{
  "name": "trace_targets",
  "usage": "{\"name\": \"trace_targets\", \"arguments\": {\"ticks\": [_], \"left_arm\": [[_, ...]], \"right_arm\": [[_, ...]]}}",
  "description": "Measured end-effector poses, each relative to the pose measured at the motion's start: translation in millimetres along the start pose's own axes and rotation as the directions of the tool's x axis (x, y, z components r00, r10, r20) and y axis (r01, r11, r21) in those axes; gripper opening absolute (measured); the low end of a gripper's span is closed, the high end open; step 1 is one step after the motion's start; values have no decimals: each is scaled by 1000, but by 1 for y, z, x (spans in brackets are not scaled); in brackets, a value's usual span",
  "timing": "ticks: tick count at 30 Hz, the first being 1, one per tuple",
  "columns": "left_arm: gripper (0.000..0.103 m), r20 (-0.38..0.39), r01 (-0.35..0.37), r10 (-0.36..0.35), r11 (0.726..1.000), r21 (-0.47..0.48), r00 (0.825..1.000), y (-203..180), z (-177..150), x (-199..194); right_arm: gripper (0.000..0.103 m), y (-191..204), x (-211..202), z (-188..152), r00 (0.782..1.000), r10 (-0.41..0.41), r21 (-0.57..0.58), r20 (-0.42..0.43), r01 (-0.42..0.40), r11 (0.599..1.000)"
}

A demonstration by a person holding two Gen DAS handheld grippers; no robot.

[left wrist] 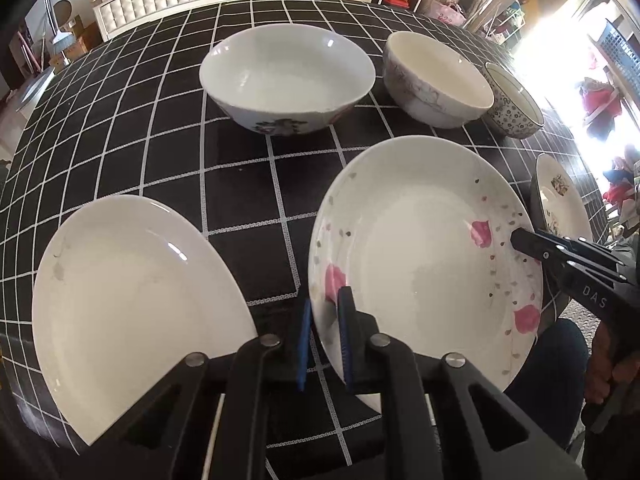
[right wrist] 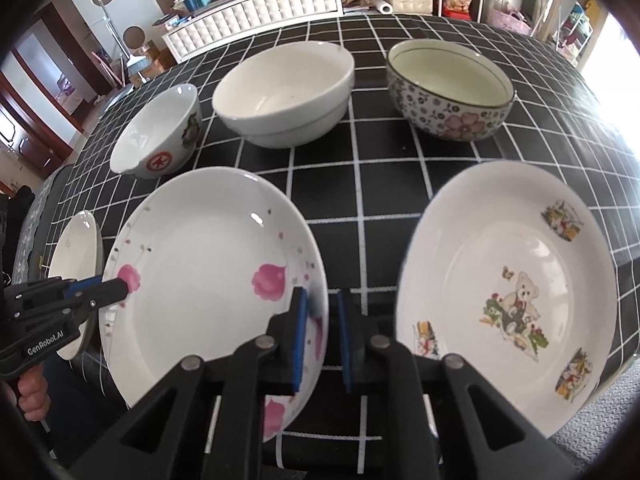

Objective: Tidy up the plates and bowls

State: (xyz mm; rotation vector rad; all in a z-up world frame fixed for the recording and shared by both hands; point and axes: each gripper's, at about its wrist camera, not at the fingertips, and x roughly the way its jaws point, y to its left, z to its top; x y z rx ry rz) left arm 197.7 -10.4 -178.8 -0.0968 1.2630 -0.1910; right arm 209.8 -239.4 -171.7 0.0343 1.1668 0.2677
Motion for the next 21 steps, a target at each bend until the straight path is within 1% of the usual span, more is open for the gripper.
{"name": "trace_targets", "arguments": {"ticks": [1,4,7,11,12,14,17,19,21], "left_arm": [[10,0,4,-4,1000,-1,1000,1,0,0],[10,0,6,-6,1000,-2,1000,0,0,1],[10,-1,11,-11,1000,-8,1000,0,0,1],[10,5,8,-8,1000,-7,1000,-2,0,1],[10,5,8,-8,1000,-8,1000,-1,0,1],[10,6,7,-7,1000,-8,1000,-1,-1,1],[10,7,4,-4,1000,-4,1000,0,-1,-1],[10,8,2,-2,1000,-1,1000,-1,-1,-1],[10,9,8,-8,1000,-5,1000,2,-1,-1]], "right_arm": [[13,1,0,0,1000,-1,-2,-2,1,1000],[13,5,0,0,1000,-31,-16,-2,31,999],[13,-2,-2,0,1000,-5,15,-4,5,1000],[13,-1,-4,-3,1000,-9,-9,2,9,1000],[13,-1,-5,-4,1000,-8,-7,9,8,1000],[13,-4,-12,-4,999,7,-1,49,-7,1000],[13,-7,-17,-8,997,-9,-27,74,11,1000],[13,-6,-15,-10,998,-7,-42,63,10,999],[13,-9,-13,-10,999,5,-30,54,-3,1000]]}}
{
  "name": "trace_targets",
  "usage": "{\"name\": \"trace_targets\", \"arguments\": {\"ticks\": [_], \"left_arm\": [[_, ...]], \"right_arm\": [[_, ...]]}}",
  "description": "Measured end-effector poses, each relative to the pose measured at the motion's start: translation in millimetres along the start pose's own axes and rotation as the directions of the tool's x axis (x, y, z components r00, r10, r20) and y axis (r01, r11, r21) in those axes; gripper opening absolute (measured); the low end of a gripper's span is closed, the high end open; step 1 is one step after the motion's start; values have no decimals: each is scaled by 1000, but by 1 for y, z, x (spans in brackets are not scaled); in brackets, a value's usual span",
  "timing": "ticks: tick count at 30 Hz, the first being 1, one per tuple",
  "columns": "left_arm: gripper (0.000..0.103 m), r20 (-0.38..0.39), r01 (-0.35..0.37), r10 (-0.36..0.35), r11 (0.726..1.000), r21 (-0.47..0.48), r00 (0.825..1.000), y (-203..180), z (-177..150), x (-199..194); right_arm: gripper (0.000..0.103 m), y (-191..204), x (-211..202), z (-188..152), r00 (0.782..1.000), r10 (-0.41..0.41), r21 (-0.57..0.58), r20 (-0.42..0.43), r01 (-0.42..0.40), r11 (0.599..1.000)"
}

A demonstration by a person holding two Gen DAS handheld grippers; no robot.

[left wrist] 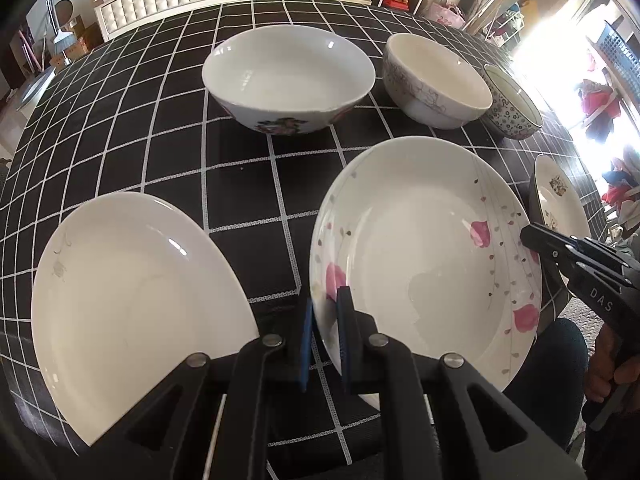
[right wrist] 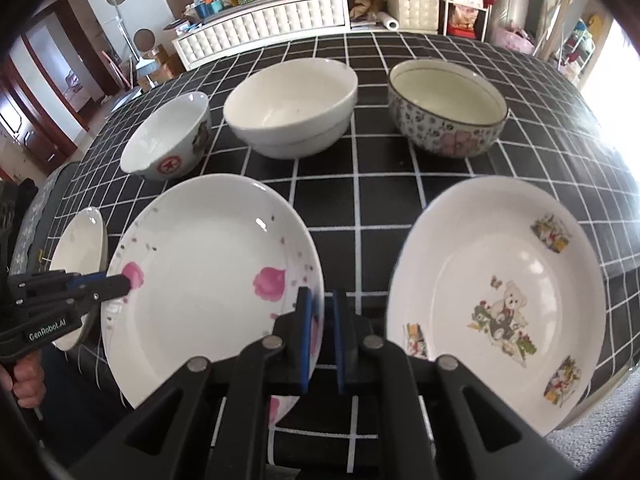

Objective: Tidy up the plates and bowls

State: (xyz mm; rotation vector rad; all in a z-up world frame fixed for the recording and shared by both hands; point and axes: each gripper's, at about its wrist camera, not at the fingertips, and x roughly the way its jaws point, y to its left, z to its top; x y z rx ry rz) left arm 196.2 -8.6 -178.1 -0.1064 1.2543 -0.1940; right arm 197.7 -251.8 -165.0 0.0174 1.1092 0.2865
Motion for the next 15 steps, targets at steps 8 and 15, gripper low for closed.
{"name": "trace_targets", "arguments": {"ticks": [8,15], "left_arm": [[10,9,6,-6,1000,5,1000,2,-2,0],[9,19,15,-15,1000,-9,1000,3,-3,-2]], "right_arm": [[13,8,8,-2,999,24,21,-26,-24,999],[13,12,7,-1,999,-12,76,-31,14,997]]}}
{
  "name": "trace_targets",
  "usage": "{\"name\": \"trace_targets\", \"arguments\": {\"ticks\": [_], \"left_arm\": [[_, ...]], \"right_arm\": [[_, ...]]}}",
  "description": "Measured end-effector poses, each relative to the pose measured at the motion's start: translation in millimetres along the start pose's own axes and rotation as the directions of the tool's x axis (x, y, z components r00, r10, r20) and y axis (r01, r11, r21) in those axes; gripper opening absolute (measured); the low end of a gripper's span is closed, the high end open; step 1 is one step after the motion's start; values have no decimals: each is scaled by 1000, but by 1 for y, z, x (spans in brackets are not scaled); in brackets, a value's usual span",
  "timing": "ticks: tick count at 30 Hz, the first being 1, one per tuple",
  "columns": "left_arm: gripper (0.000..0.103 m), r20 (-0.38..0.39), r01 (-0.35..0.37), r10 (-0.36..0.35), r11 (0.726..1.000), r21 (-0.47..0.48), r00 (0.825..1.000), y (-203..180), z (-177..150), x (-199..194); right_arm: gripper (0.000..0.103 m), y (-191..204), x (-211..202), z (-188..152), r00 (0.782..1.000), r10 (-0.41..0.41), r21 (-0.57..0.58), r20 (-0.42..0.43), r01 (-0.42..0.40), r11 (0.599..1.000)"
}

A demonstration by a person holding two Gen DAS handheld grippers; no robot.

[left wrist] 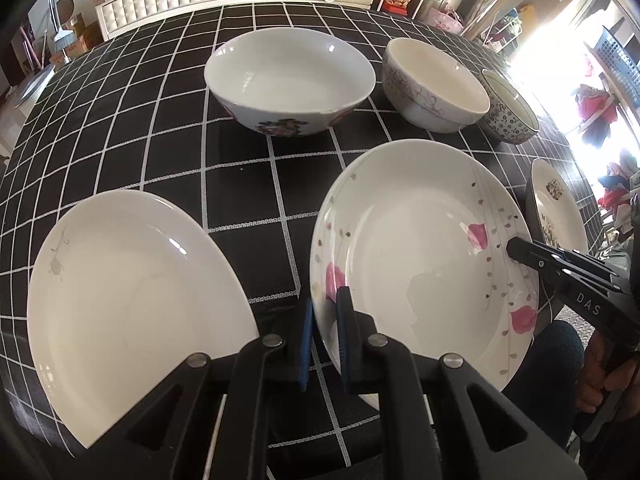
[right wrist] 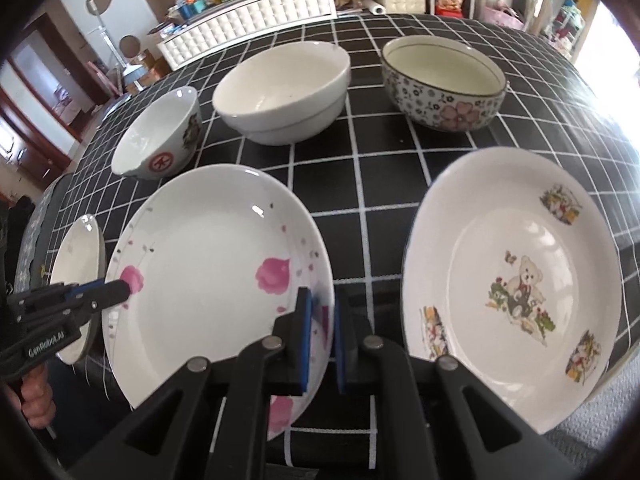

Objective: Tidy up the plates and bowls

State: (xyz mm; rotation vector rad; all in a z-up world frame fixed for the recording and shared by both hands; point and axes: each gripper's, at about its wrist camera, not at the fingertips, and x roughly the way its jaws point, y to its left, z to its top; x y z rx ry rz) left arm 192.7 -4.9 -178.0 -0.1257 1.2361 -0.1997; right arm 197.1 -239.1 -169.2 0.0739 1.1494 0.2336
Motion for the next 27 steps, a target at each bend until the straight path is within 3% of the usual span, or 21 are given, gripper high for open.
{"name": "trace_targets", "arguments": {"ticks": [9,18,27], "left_arm": [[9,29,24,-24,999,-30,999,10,-1,-19],[9,91,-46,51,998,-53,995,34,-9,-62],[9,112,-129,143,984,-126,983,79,-30,-98]], "right_arm": [[13,11,-9,7,1000,-4,-1,4,4,1000],[13,48,-22,15,998,54,-35,16,-54,998],[13,109,-8,21,994,107,-118,-15,-108,987]]}}
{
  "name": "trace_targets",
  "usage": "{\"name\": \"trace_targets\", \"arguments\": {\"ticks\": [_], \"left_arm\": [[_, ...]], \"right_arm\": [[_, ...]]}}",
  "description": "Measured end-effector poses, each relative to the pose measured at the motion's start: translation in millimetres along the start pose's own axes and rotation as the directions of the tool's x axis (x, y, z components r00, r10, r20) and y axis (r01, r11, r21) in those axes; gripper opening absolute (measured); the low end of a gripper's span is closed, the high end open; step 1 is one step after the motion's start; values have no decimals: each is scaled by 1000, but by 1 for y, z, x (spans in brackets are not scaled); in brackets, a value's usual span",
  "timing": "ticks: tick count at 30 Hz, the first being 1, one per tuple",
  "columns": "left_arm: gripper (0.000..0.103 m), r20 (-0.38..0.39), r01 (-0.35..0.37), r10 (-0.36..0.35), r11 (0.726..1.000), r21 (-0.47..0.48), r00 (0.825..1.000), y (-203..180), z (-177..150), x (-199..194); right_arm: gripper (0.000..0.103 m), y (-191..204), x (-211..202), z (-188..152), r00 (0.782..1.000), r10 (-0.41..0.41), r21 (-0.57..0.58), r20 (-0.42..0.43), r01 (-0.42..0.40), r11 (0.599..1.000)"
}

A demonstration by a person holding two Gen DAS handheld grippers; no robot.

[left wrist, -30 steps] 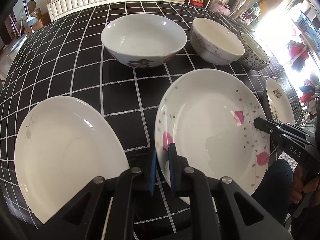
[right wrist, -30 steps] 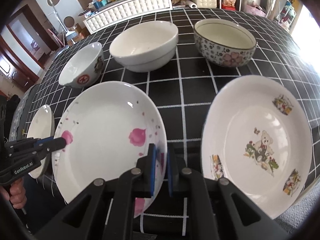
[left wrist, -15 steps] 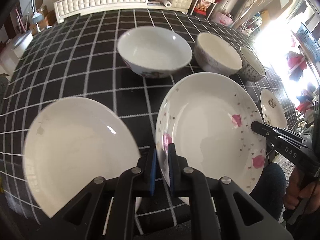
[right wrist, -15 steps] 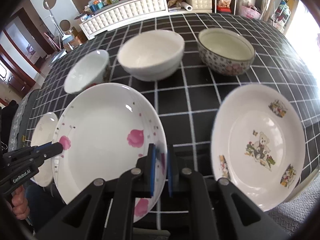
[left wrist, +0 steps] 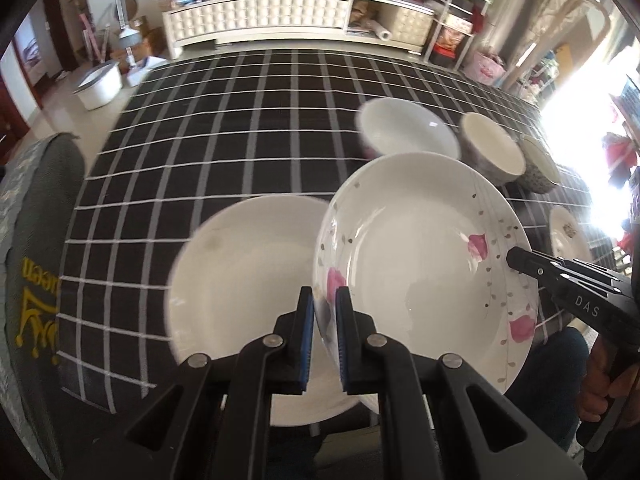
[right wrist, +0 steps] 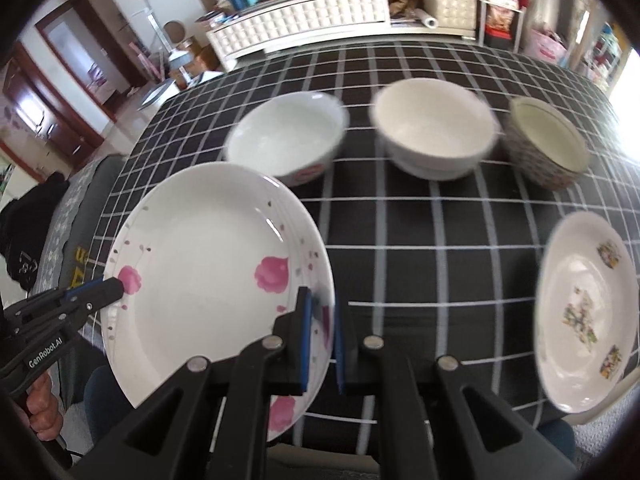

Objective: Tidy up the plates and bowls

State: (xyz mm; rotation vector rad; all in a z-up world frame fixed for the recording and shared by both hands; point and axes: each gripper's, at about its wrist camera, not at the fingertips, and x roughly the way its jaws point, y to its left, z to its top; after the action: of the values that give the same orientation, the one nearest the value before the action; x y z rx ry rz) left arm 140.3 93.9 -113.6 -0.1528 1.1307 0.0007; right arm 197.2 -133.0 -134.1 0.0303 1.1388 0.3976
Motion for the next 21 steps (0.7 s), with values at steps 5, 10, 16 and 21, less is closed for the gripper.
{"name": "trace_targets", "arguments": {"ticks": [5,10,16,21], "left_arm": [[9,-1,-14,14,997,-77,1000,37,-11,-7],[9,-10,-39,38,992,-119,999,65,-22,-10],[9,-12,-51,50,989,-141,999,79,-29,-8],[9,-28,-54,50,984,-169,998,91,-29,1]], "right_arm": [[13,30,21,4,999,29,-37,-42,-31,999],[13,55,36,4,997,37,-71,-66,-42,997],[13,73,48,7,996,20,-105,-86,-29,994],[13,83,52,5,996,6,-136,-87,-17,990]]}}
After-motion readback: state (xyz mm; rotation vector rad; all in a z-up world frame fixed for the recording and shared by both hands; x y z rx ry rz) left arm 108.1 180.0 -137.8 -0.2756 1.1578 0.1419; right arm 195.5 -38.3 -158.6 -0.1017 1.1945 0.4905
